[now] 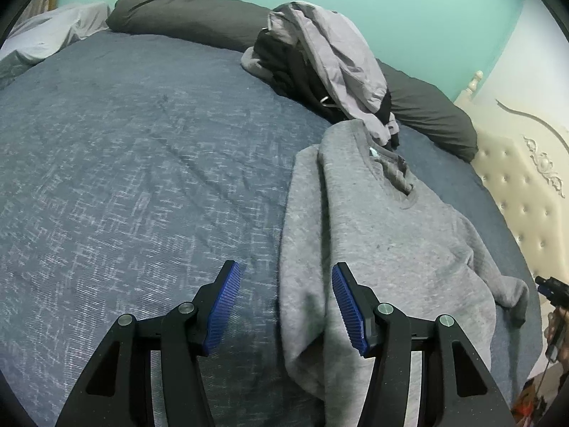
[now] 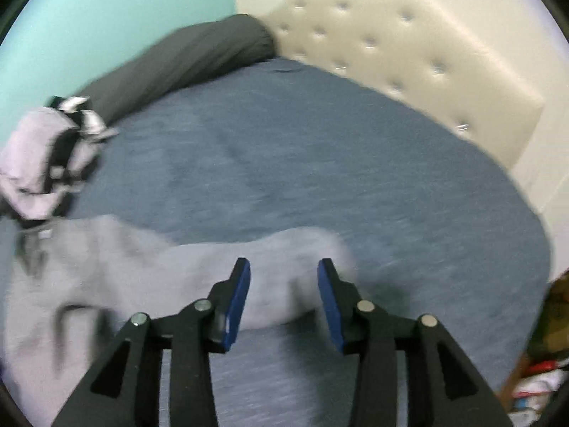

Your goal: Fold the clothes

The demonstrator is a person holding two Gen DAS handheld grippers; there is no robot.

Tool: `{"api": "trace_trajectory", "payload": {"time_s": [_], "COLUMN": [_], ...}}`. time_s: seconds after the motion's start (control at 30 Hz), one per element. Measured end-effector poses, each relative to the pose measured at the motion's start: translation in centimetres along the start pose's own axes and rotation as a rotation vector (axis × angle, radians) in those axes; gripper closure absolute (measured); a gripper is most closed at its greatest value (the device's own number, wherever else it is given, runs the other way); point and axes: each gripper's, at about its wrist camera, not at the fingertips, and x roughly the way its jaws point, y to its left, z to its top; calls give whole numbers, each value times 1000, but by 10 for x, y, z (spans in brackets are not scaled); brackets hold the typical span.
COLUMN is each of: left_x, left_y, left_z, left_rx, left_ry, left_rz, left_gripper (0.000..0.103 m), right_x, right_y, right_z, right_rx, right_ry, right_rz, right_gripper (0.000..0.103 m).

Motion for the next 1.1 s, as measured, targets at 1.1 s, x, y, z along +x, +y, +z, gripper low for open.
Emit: {"api": "trace_trajectory", "payload": {"time_s": [1.1], "left_x": [32], "left_y": [-22], "left_z": [-57], "left_rx": [77], "left_ry": [238], "left_rz": [22], "left_gripper": [79], "right_x": [25], "right_y": [206], "right_z": [-144], "right_rx": [-61], "right_ry": [157], "right_rz": [784], "right_gripper": [56]}}
